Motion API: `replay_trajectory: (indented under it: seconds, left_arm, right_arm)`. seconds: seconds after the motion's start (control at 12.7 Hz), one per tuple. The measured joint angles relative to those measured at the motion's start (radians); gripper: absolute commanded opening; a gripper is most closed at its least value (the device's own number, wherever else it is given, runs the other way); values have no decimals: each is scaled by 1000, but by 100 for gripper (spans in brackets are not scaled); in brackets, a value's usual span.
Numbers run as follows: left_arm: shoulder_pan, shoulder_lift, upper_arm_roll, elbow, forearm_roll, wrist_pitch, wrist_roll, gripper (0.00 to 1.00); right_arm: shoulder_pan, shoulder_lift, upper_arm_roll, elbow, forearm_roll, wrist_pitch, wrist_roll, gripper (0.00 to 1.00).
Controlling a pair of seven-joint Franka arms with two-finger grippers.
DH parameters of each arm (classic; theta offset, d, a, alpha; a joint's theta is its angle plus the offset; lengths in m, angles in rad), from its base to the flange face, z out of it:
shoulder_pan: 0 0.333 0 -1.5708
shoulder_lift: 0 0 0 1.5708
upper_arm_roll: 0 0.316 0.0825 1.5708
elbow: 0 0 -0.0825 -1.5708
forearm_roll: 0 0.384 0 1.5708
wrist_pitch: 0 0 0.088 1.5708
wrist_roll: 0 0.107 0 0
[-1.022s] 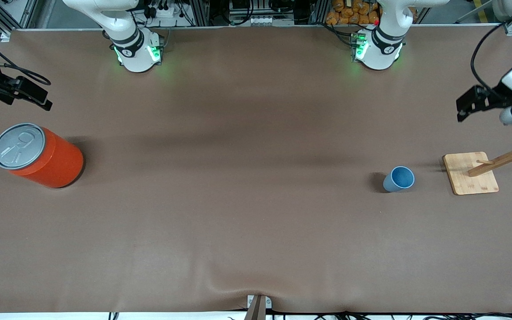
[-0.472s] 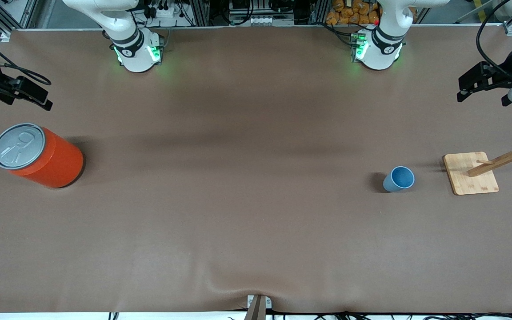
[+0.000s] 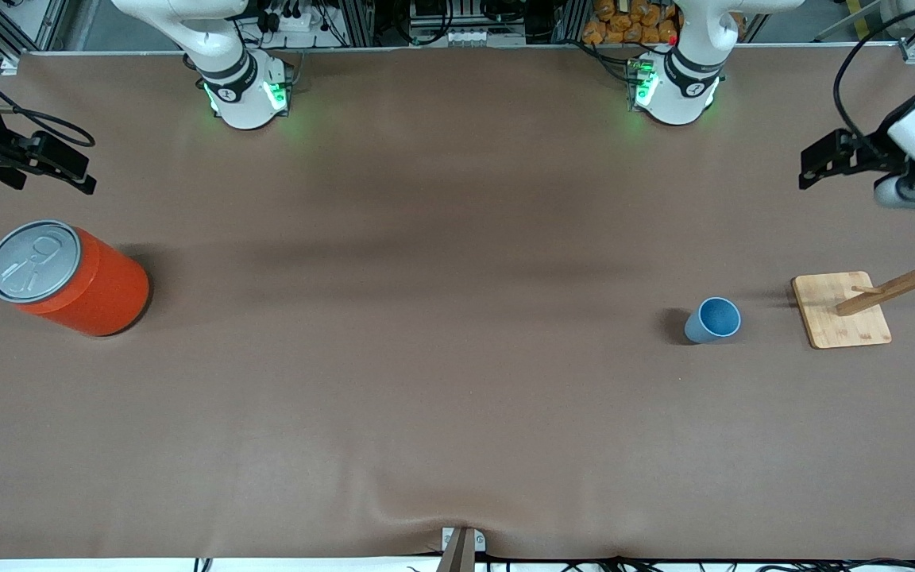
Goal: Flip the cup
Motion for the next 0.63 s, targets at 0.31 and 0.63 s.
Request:
replay_trajectory:
  seconds: [0.31, 0.63]
  left_arm:
    - [34, 11, 6, 0, 0, 17, -2, 100]
    - [30, 11, 2, -1, 0, 22, -2, 100]
  right_arm:
    - [0, 0, 0, 0, 0, -2, -7, 100]
    - [0, 0, 0, -3, 0, -2, -33, 100]
